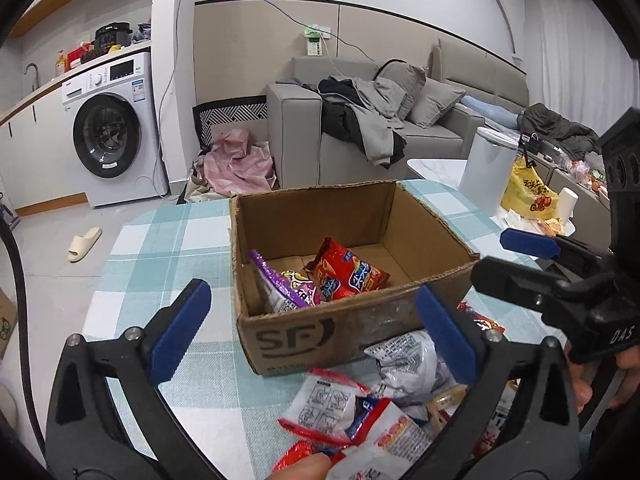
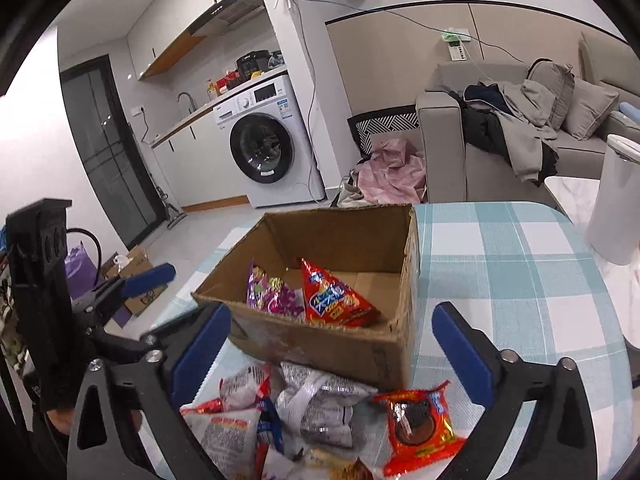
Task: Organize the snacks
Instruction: 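Open both grippers to drop the two bags into the cardboard box, then move both grippers back toward the remaining snack pile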
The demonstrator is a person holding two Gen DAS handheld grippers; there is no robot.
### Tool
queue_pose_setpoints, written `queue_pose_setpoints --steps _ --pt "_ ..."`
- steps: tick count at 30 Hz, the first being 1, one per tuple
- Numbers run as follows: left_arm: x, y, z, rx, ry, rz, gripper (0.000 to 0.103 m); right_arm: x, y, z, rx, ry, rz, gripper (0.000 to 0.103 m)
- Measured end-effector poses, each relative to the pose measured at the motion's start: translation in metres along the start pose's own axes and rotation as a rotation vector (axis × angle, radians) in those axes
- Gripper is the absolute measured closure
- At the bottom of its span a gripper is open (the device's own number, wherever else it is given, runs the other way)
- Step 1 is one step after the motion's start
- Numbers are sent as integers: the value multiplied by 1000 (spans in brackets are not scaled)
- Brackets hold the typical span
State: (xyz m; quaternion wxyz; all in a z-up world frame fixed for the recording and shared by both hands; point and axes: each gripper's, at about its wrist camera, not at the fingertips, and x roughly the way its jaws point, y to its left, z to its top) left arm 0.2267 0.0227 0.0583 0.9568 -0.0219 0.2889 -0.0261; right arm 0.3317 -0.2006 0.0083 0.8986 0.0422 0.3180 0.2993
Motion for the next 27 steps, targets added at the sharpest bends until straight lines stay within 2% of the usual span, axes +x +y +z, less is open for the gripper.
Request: queue_pose_setpoints --steps 5,10,15,21,27 --pt "-33 1 -12 -6 -7 3 1 -18 7 -14 -26 19 -36 0" --pt "-62 3 -29 -7 -10 28 1 -31 6 -31 12 56 -14 0" --pt "-85 5 -50 -14 -3 49 1 -43 12 -41 -3 56 -26 0" --pt "-99 6 -70 -38 15 56 1 -51 12 -57 12 88 -22 0" --pt "-102 2 -80 -45 29 52 1 -65 13 -72 10 79 -41 0"
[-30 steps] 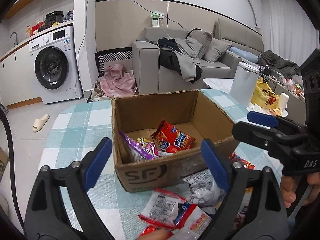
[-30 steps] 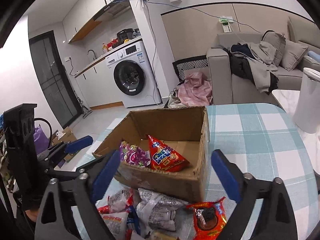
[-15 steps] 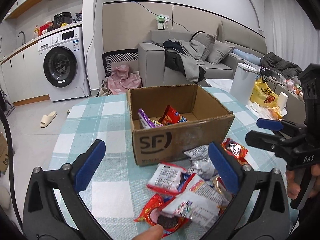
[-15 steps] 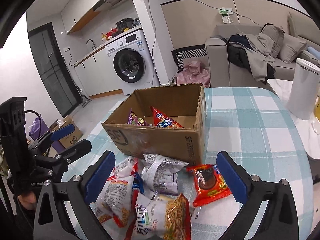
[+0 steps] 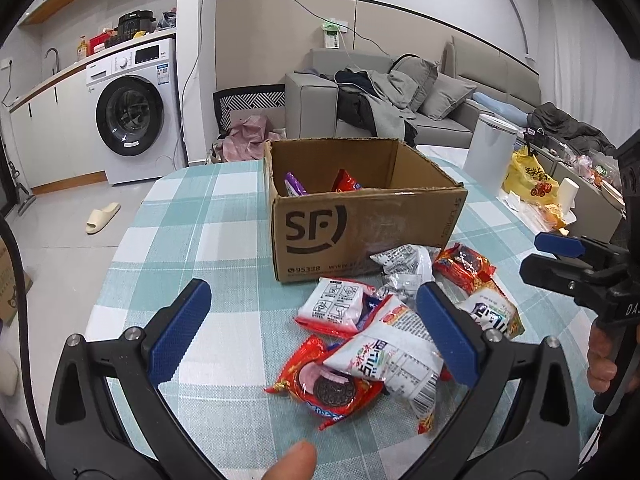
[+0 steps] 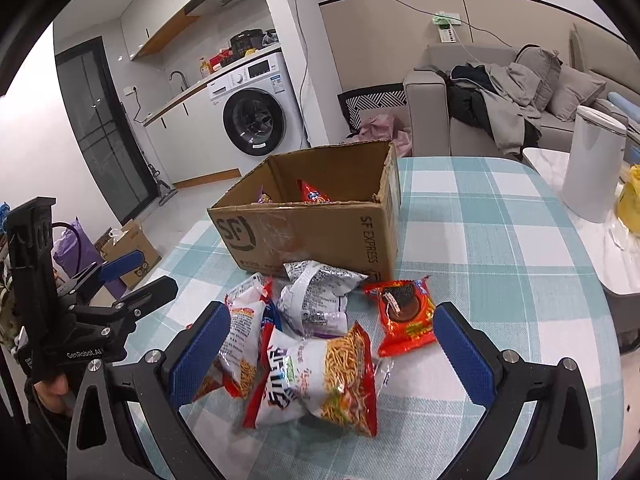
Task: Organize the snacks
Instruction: 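Move both grippers back toward the remaining snack pile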
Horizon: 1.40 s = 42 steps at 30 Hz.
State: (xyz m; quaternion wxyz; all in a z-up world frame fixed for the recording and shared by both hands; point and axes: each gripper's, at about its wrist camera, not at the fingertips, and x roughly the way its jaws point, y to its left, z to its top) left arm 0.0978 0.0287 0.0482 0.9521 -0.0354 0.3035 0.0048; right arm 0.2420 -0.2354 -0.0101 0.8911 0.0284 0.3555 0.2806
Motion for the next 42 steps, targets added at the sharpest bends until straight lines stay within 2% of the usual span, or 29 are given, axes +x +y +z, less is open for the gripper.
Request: queue_pose_setpoints --steps 10,18,27,37,42 --pt "-8 -8 -7 -3 -5 -30 1 6 1 -18 -26 53 6 0" --pt "2 -13 -17 6 36 -36 1 19 6 -27 -55 104 -22 0" --pt "17 -21 -28 29 88 -37 1 34 2 -34 -25 167 2 0" --pt "20 -25 -31 42 102 -49 1 37 -1 -36 8 176 51 1" --pt "24 -28 -35 52 131 -85 1 40 -4 -37 35 182 58 1"
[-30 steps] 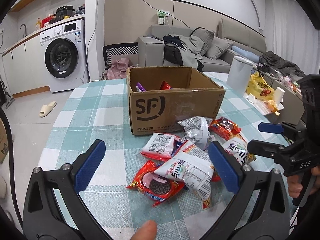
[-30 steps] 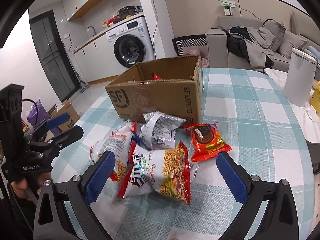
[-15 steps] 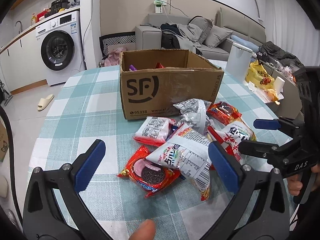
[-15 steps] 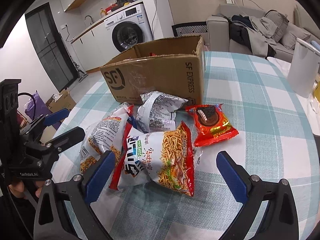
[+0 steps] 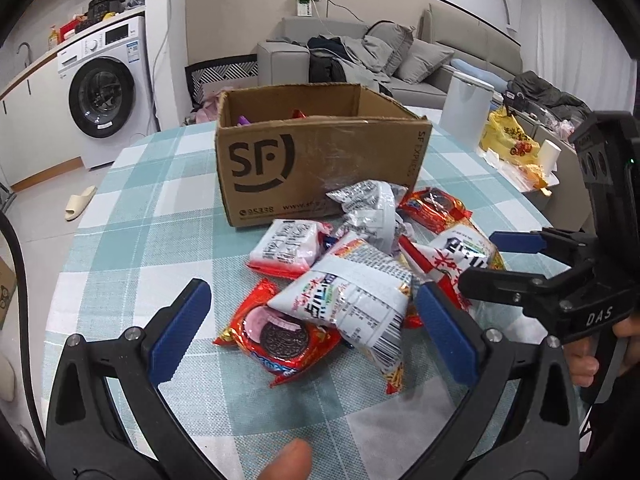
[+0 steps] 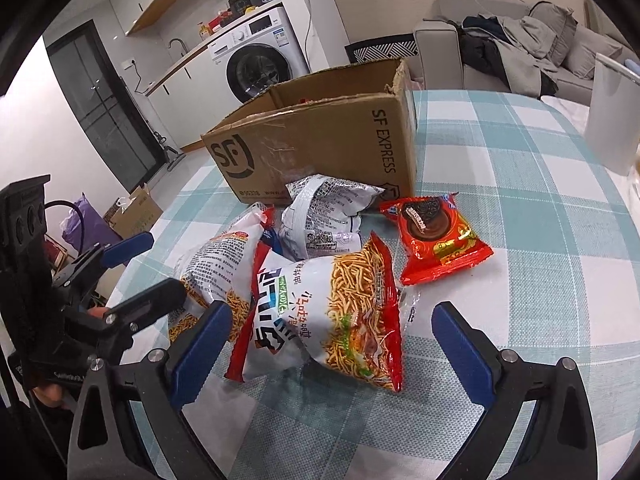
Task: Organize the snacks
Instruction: 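Move both grippers back toward the remaining snack pile, then grasp the white noodle-snack bag with the right gripper while the left gripper grasps another white bag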
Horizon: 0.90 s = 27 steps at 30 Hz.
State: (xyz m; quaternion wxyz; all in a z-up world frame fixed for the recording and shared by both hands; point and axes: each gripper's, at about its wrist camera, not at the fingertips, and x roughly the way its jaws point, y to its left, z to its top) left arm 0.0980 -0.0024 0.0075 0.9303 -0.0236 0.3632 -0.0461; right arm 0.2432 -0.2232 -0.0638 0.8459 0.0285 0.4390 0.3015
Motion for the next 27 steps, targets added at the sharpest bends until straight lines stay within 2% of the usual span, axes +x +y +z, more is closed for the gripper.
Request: queue_pose_setpoints --steps 4,6,19,21,25,27 --pt "3 -7 -3 21 23 -30 1 4 -2 0 14 7 19 5" --pt "5 -9 -5 27 34 -36 1 6 -1 -1 14 9 25 13" --pt "19 -6 -12 1 80 -53 1 10 -1 -3 26 6 51 19" --pt "22 -3 -12 -9 85 -54 4 10 -1 -3 24 8 54 21" --pt "26 2 -13 -20 100 -71 19 11 0 -3 26 11 62 24" --pt "27 3 -13 -25 102 -92 23 11 0 -3 26 12 64 25"
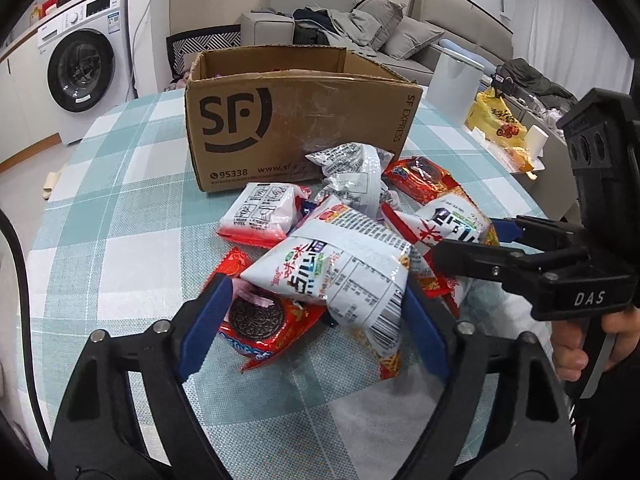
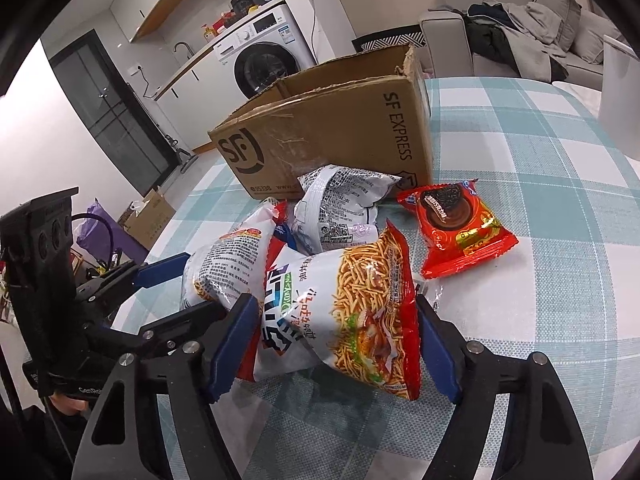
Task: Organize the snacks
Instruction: 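Grasp the white noodle-snack bag with the right gripper while the left gripper grasps another white bag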
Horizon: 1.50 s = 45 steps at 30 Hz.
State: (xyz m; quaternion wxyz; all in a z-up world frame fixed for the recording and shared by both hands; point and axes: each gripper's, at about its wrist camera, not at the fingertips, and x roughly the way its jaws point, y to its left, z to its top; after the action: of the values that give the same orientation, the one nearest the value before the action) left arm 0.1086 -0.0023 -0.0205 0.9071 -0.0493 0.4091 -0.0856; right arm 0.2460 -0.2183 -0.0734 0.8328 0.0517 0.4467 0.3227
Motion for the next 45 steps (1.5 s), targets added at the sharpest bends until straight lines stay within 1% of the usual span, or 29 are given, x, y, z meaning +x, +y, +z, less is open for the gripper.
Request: queue_pose_setpoints --steps 5,6,9,11,12,13,15,18,26,31,38,45 --pt "0 0 -1 -2 -4 -44 37 0 -1 0 1 3 10 29" --pt "0 0 -1 -1 -4 -52 39 0 0 0 0 3 9 30" --pt "0 -3 -3 11 1 -77 51 0 1 0 -10 3 7 32" --pt "-2 -7 -4 20 -4 -97 64 -1 3 -1 -19 3 5 33" --pt "-2 -8 -4 24 -5 -101 66 -1 3 -1 -23 4 3 34" --pt "-2 -9 -4 28 -7 -109 71 -1 4 -1 -27 5 3 34" --pt "-3 -11 -5 33 -10 -108 71 -1 5 -1 -29 7 8 38" --pt "-4 -10 -5 29 -14 -113 72 0 4 0 -34 8 5 39" --pt "-8 -7 -6 25 -33 -121 79 -2 3 0 -35 -1 16 42" --pt "-12 -4 -4 10 -47 -126 82 -6 3 0 -35 -18 13 43" --pt "-21 -2 -2 7 -78 -135 82 -13 2 1 -26 -46 22 43" --pt "-29 0 0 6 -99 -130 82 -18 3 2 -32 -71 31 43"
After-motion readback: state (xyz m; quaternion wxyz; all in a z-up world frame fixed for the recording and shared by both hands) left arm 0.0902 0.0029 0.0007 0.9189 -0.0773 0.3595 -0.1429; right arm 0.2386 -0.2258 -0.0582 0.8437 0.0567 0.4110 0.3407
